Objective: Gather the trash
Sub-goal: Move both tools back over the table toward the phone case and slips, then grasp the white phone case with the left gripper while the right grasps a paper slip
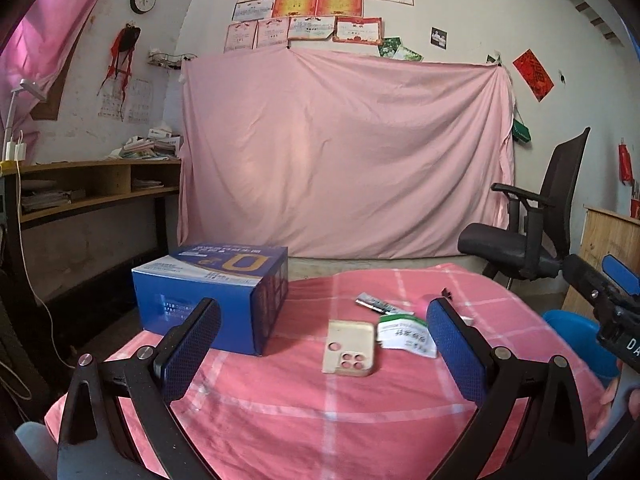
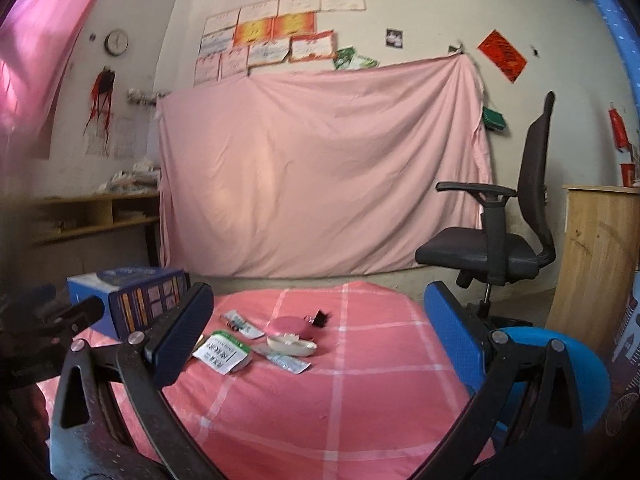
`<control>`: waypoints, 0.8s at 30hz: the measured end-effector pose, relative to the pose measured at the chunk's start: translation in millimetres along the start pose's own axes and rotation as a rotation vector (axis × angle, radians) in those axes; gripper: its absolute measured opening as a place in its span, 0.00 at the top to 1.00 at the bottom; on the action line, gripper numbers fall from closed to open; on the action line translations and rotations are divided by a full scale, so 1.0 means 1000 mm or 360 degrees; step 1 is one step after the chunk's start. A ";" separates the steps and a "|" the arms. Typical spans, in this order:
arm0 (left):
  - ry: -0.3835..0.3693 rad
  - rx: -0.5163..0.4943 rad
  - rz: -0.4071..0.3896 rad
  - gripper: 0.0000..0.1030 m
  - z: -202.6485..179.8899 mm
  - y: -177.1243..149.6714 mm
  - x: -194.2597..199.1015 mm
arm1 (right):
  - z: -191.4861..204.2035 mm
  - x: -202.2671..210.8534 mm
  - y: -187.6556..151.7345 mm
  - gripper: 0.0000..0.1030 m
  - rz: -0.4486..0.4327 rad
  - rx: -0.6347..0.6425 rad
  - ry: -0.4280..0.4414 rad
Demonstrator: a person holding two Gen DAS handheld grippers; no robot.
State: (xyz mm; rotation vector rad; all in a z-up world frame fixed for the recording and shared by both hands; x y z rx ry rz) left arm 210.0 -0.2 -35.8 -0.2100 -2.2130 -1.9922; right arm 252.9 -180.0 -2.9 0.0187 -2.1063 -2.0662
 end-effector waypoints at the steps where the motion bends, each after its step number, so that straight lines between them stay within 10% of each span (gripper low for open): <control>1: -0.0002 -0.0002 0.0008 0.02 0.003 -0.002 -0.003 | 0.004 -0.005 -0.002 0.00 0.0031 0.0023 -0.0001; 17: -0.0173 0.0055 0.0397 0.04 0.023 -0.018 -0.063 | 0.027 -0.077 -0.031 0.02 0.0573 0.0212 0.0080; 24: -0.0346 0.0088 0.0578 0.22 0.022 -0.021 -0.087 | 0.023 -0.105 -0.043 0.14 0.0808 0.0174 0.0135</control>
Point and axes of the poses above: each gripper's, at about its wrist camera, not at the fingertips, and x roughly against the way its jaws point, z to its left, y to its top, the point moved 1 cm from there along -x, roughly the way its jaws point, and after that the axes turned 11 degrees about -y, right-handed, at the moved point
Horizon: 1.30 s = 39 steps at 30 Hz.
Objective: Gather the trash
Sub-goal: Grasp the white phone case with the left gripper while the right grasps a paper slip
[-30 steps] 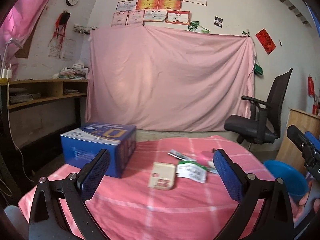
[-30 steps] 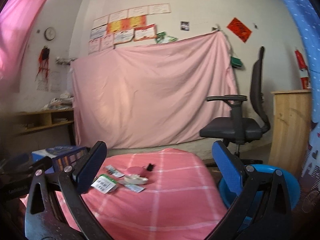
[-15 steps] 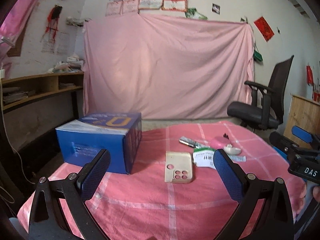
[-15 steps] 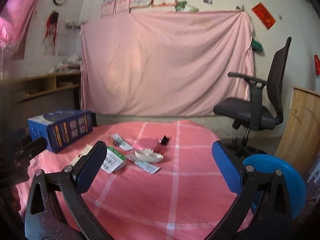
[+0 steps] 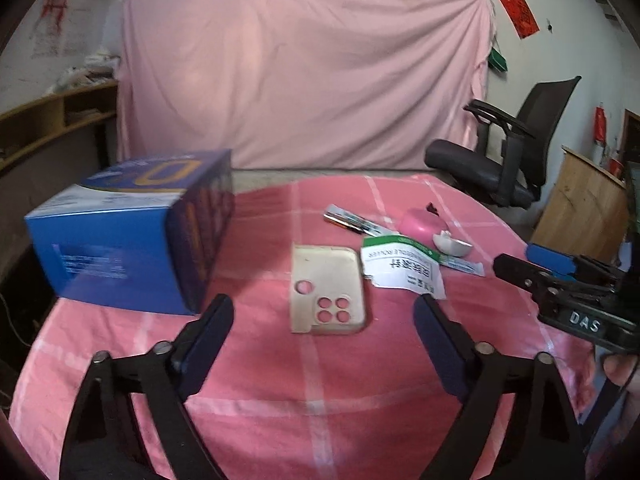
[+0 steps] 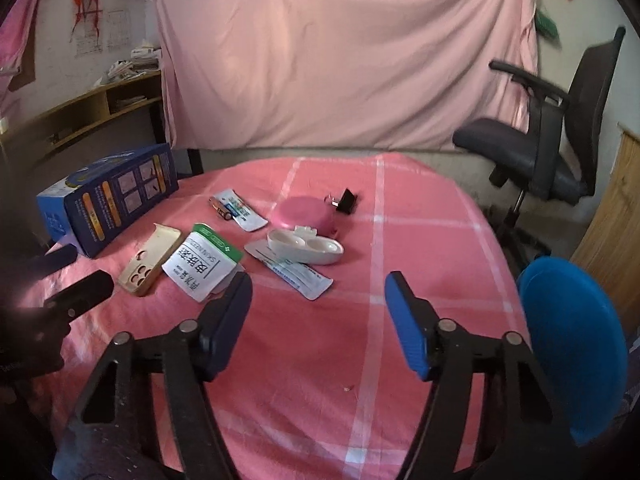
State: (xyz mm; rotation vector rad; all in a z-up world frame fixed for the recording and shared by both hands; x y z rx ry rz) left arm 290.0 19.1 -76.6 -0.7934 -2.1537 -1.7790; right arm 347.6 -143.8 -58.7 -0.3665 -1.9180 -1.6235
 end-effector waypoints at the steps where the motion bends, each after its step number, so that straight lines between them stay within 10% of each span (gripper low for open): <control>1: -0.0015 0.0004 0.0015 0.26 0.000 0.000 -0.001 | -0.001 -0.004 0.001 0.15 0.0022 0.0000 0.0010; 16: -0.0082 0.0044 0.0204 0.45 0.003 0.001 -0.020 | 0.002 -0.054 0.011 0.20 0.0303 0.0066 0.0105; 29: -0.0052 -0.0053 0.0263 0.65 -0.005 -0.001 -0.032 | 0.016 -0.049 0.007 0.50 0.0271 0.0183 0.0203; 39: -0.0059 -0.0177 0.0248 0.65 -0.017 0.001 -0.033 | 0.015 -0.039 0.003 0.52 0.0229 0.0146 0.0255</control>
Point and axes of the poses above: each gripper's, at about its wrist camera, not at the fingertips, and x roughly against the way its jaws point, z to its left, y to its top, the point moved 1 cm from there along -x, roughly the way its jaws point, and after that the axes turned 11 degrees about -y, right-handed, at the moved point
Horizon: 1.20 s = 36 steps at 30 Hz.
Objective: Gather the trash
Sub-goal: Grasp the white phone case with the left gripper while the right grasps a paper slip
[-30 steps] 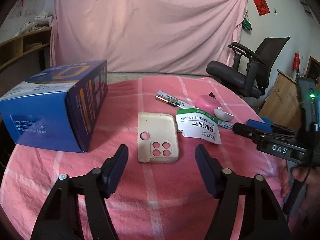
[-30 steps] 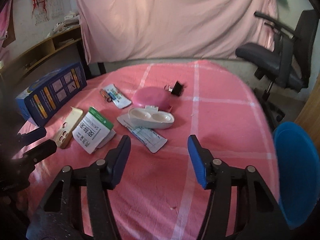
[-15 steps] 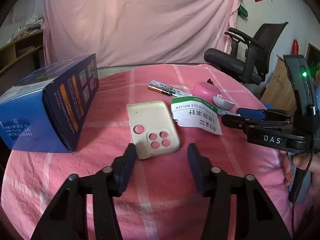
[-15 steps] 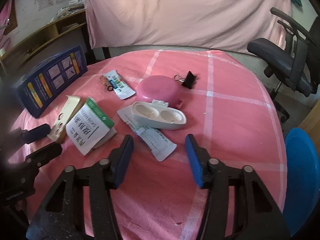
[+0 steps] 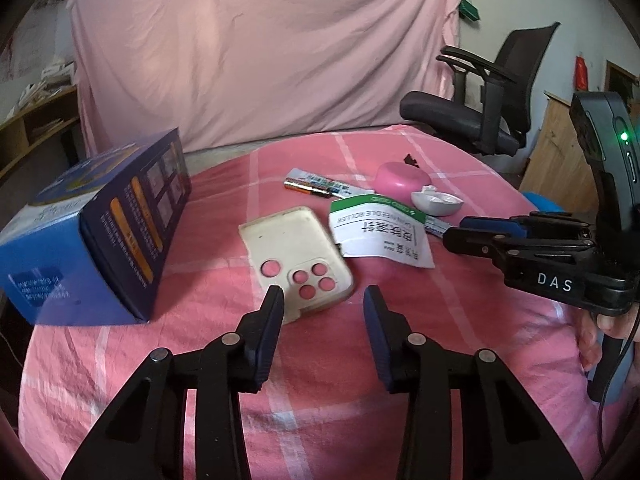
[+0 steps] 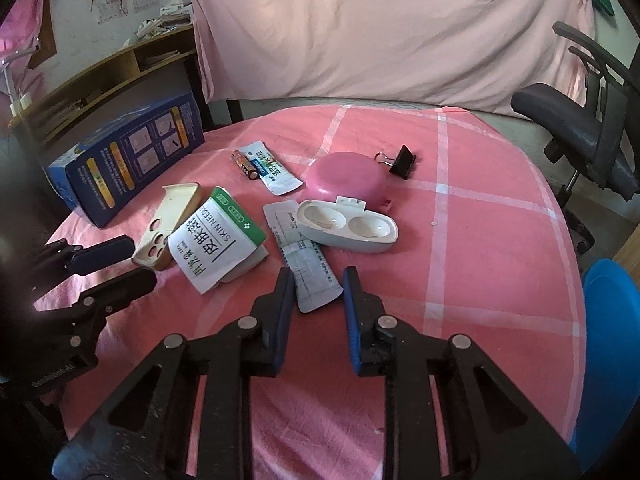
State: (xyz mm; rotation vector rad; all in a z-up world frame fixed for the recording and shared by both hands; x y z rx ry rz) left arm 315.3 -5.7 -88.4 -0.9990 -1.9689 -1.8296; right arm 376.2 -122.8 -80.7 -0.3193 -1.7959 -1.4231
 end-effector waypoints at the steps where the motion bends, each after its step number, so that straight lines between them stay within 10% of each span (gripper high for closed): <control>1: -0.0013 -0.0023 0.0007 0.65 -0.001 0.001 -0.001 | 0.000 0.002 -0.001 0.52 -0.0006 -0.0003 0.0003; 10: -0.0052 -0.0099 0.0093 0.97 -0.004 0.006 -0.012 | 0.005 0.010 -0.013 0.53 -0.0003 -0.0027 0.0047; 20: -0.0065 -0.0054 0.0013 0.99 -0.015 0.003 0.005 | -0.002 0.044 -0.026 0.54 -0.0178 -0.0115 0.0101; 36: -0.0109 -0.0180 -0.0596 0.99 -0.080 0.053 0.074 | -0.044 0.124 -0.042 0.54 -0.0770 -0.0331 0.0005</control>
Point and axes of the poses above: each gripper's, at about its wrist camera, not at the fingertips, and x roughly against the way its jaws point, z to its left, y to its top, the point moved 1 cm from there along -x, roughly the way its jaws point, and after that the axes turned 11 degrees about -y, right-handed, at the moved point
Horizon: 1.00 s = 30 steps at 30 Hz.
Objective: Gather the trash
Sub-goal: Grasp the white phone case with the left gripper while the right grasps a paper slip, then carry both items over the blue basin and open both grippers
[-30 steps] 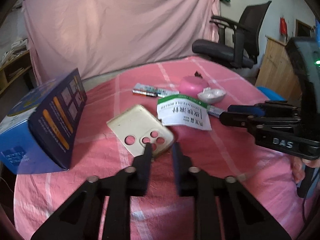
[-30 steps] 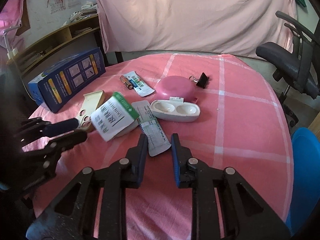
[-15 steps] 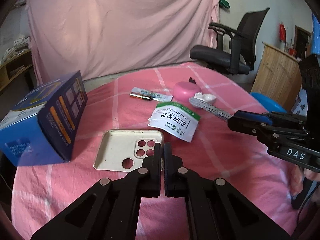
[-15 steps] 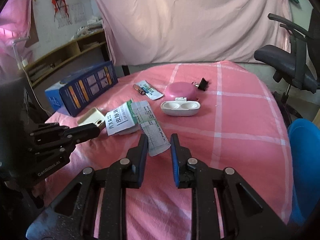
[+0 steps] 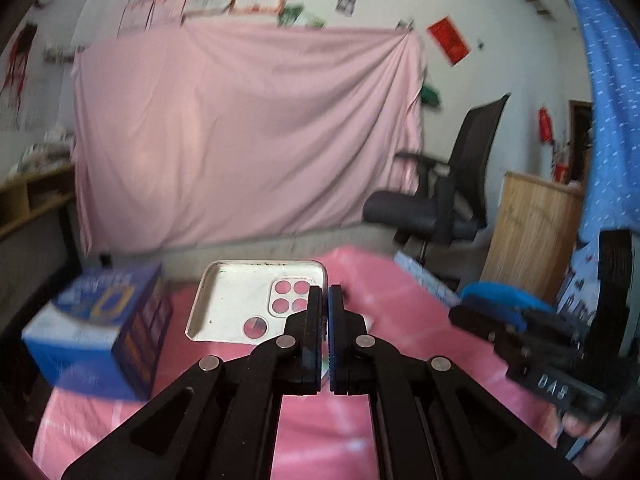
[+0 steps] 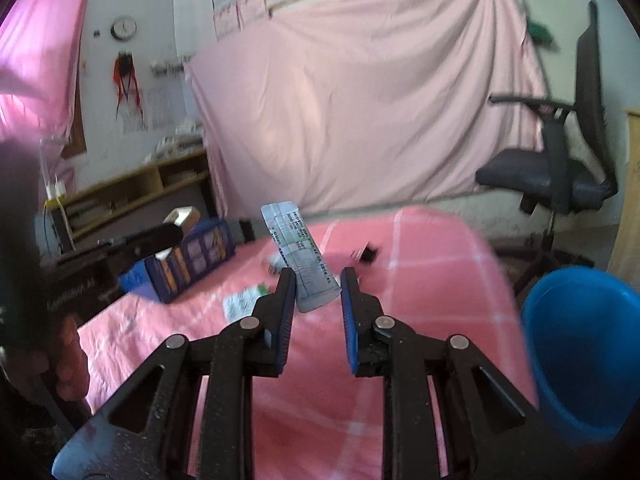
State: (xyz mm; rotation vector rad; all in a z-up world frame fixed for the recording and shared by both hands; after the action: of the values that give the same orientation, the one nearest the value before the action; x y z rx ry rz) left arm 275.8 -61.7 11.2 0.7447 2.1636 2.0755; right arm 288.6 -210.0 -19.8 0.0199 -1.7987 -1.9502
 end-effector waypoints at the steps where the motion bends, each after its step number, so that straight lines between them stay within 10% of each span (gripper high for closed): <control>1: -0.0018 -0.0027 -0.0037 0.99 -0.007 0.006 -0.001 | -0.006 0.007 0.004 0.54 -0.0045 -0.0020 -0.0025; 13: -0.0321 -0.0221 -0.0159 0.99 -0.091 0.045 -0.050 | -0.079 0.066 0.025 0.53 -0.0393 -0.0177 -0.0461; 30: -0.0723 -0.0151 0.0284 0.99 -0.193 0.032 -0.160 | -0.202 0.071 0.001 0.53 -0.0033 -0.0535 -0.0892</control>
State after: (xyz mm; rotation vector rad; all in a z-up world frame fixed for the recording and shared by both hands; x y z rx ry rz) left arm 356.9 -301.0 14.2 1.2900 1.7961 1.8316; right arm 293.1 -423.9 -23.9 -0.6812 -1.7500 -2.4129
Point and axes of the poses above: each gripper's, at about its wrist camera, not at the fingertips, and x roughly against the way its jaws point, z to its left, y to its top, the point moved 1 cm from there along -x, roughly the way its jaws point, and after that the axes turned 11 degrees about -y, right-handed, at the moved point
